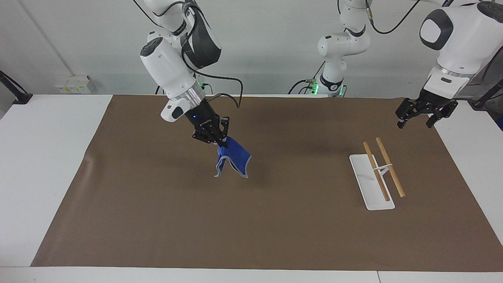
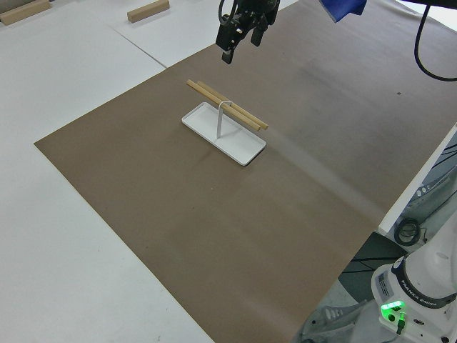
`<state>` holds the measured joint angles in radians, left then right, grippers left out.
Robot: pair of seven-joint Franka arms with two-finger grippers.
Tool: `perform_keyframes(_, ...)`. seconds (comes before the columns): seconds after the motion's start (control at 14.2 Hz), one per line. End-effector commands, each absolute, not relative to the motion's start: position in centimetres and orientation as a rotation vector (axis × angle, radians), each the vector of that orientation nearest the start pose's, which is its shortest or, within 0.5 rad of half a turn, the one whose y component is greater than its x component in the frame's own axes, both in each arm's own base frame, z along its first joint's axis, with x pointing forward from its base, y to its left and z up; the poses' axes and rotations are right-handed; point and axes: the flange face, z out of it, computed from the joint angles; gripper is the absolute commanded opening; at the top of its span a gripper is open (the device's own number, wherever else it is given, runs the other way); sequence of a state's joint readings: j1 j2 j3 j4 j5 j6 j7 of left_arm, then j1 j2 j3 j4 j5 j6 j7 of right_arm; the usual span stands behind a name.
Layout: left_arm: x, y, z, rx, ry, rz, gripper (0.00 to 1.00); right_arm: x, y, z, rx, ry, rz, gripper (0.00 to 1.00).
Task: Right arm passes towel to left arm to hang
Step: 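Lift the blue towel with the right gripper toward the table center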
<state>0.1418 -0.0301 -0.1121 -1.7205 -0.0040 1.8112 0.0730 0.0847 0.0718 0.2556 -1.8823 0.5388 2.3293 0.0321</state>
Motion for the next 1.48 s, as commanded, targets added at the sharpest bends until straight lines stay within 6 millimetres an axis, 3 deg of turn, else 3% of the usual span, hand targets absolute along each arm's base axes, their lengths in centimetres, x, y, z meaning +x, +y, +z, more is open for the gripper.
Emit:
perform_keyframes(0.0, 55.4, 1.8, 59.3, -3.137, 0.045, -0.183, 1.00, 57.0, 23.1, 52.0, -2.510, 0.044, -0.322, 0.00)
perform_keyframes(0.14, 55.4, 1.8, 59.4, -3.136, 0.045, -0.185, 1.00, 56.4, 24.8, 52.3, -2.469, 0.050, -0.310, 0.00)
perform_keyframes(0.35, 55.5, 1.7, 59.4, -3.136, 0.047, -0.187, 1.00, 56.0, 25.9, 52.5, -2.410, 0.082, -0.274, 0.00)
perform_keyframes(0.71, 55.4, 0.9, 59.4, -3.137, 0.069, -0.178, 1.00, 55.7, 27.7, 53.8, -2.265, 0.306, -0.178, 0.00)
perform_keyframes(1.06, 54.8, 0.8, 59.6, -3.142, 0.049, -0.135, 1.00, 55.0, 29.2, 54.1, -2.244, 0.376, -0.126, 0.00)
perform_keyframes(1.2, 54.8, 0.7, 59.5, -3.183, -0.116, -0.155, 1.00, 55.1, 29.3, 54.1, -2.240, 0.380, -0.122, 0.00)
perform_keyframes(1.41, 55.1, 1.2, 59.3, -3.386, -0.629, -0.192, 1.00, 55.2, 29.3, 54.5, -2.234, 0.377, -0.129, 0.00)
